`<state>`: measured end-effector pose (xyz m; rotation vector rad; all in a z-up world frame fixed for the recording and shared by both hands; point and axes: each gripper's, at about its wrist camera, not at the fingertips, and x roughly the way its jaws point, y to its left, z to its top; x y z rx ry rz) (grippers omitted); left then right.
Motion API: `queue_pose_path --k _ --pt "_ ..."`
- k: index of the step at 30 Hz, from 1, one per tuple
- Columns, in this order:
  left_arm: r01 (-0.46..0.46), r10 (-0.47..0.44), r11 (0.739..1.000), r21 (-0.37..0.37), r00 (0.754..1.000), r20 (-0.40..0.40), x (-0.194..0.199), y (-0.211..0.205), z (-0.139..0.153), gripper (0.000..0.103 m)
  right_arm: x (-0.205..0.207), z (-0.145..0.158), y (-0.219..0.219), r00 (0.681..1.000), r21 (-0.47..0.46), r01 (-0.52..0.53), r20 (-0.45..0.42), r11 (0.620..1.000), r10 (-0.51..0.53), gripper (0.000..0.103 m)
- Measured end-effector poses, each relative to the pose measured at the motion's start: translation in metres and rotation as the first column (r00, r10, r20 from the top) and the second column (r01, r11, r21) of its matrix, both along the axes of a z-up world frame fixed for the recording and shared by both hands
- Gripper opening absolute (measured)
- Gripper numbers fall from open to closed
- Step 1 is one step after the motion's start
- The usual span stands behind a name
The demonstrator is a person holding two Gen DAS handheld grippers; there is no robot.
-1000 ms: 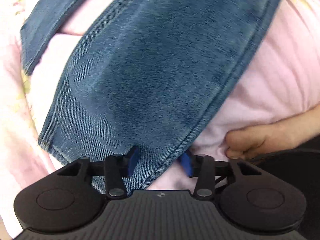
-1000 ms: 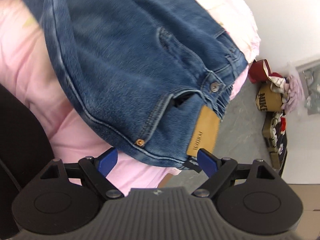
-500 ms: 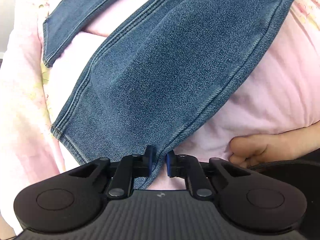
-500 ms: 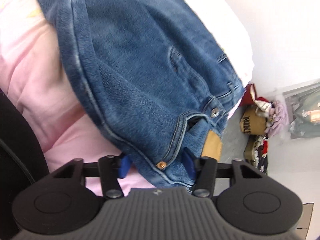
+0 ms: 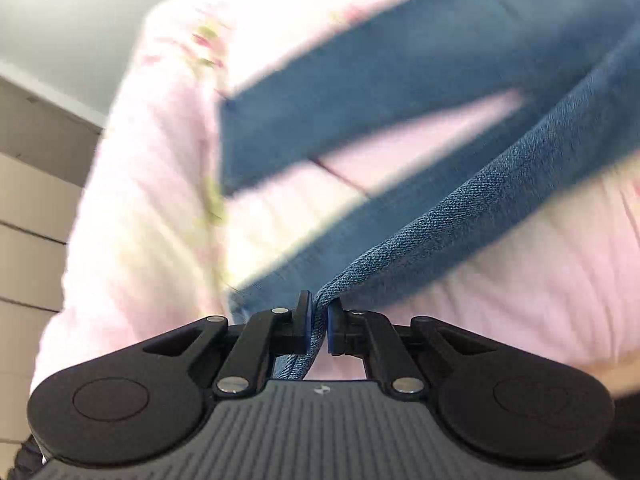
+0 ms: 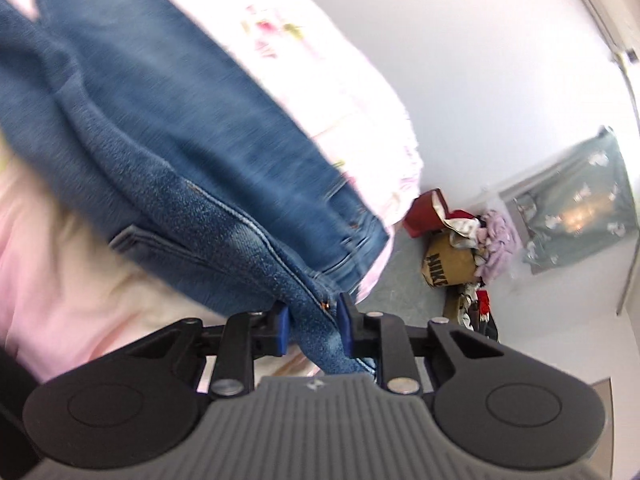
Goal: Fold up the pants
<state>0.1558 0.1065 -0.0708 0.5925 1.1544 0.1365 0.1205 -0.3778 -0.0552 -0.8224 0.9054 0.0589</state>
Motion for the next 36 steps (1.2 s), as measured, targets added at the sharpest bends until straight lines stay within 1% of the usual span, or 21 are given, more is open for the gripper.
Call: queue_pose_path --k 2,4,7,11,13,15,21,23,25,28,30,31,33,35,36 --pt "-0.024 0.024 1.000 -0.002 0.998 0.060 0.011 0.004 0.017 0.007 0.009 0.006 0.002 1.000 0.008 0.025 0.018 1.000 -0.025 0.017" --pt "-0.050 0.051 0.999 -0.017 0.993 0.102 0.025 0.011 0.033 0.007 0.019 0.012 0.003 0.998 0.016 0.051 0.037 0.999 -0.051 0.016" --pt "-0.069 0.071 0.997 -0.020 0.987 0.144 0.044 0.018 0.046 0.007 0.039 0.018 -0.003 0.993 0.044 0.093 0.063 0.995 -0.095 0.015" --pt "-0.107 0.116 0.992 -0.064 0.979 0.169 0.078 0.030 0.054 0.007 0.076 0.021 -0.013 0.984 0.116 0.158 0.070 0.981 -0.167 0.015" --pt "-0.122 0.131 0.990 -0.065 0.977 0.170 0.095 0.034 0.049 0.007 0.097 0.017 -0.013 0.983 0.121 0.160 0.074 0.980 -0.170 0.015" --pt "-0.121 0.126 0.992 -0.038 0.979 0.160 0.115 0.031 0.040 0.008 0.120 0.010 -0.008 0.984 0.110 0.159 0.068 0.981 -0.167 0.015" --pt "-0.123 0.118 0.992 0.021 0.982 0.150 0.181 0.019 -0.004 0.008 0.188 -0.027 -0.003 0.982 0.087 0.187 0.024 0.979 -0.189 0.015" --pt "-0.122 0.116 0.992 0.039 0.985 0.129 0.203 0.017 -0.025 0.008 0.207 -0.044 -0.003 0.981 0.071 0.194 -0.007 0.978 -0.194 0.015" --pt "-0.114 0.109 0.992 0.045 0.988 0.107 0.219 0.014 -0.044 0.008 0.223 -0.065 -0.003 0.980 0.047 0.191 -0.060 0.981 -0.188 0.015" --pt "-0.102 0.098 0.993 0.066 0.993 0.072 0.236 0.011 -0.072 0.008 0.240 -0.094 -0.001 0.976 0.019 0.182 -0.122 0.983 -0.178 0.015" --pt "-0.104 0.099 0.992 0.073 0.993 0.067 0.241 0.012 -0.086 0.008 0.250 -0.108 0.000 0.972 0.010 0.189 -0.144 0.982 -0.186 0.015" --pt "-0.106 0.100 0.992 0.070 0.992 0.076 0.241 0.013 -0.089 0.008 0.252 -0.112 -0.001 0.970 0.010 0.193 -0.150 0.981 -0.190 0.015" --pt "-0.105 0.096 0.993 0.061 0.986 0.133 0.234 0.013 -0.086 0.008 0.254 -0.114 -0.001 0.971 0.008 0.188 -0.151 0.982 -0.185 0.015" --pt "-0.070 0.055 0.995 0.067 0.979 0.195 0.221 0.010 -0.072 0.007 0.248 -0.101 -0.003 0.976 0.018 0.186 -0.119 0.982 -0.182 0.014" --pt "-0.053 0.037 0.996 0.069 0.976 0.214 0.216 0.010 -0.066 0.007 0.245 -0.092 -0.003 0.979 0.024 0.181 -0.099 0.983 -0.177 0.014"
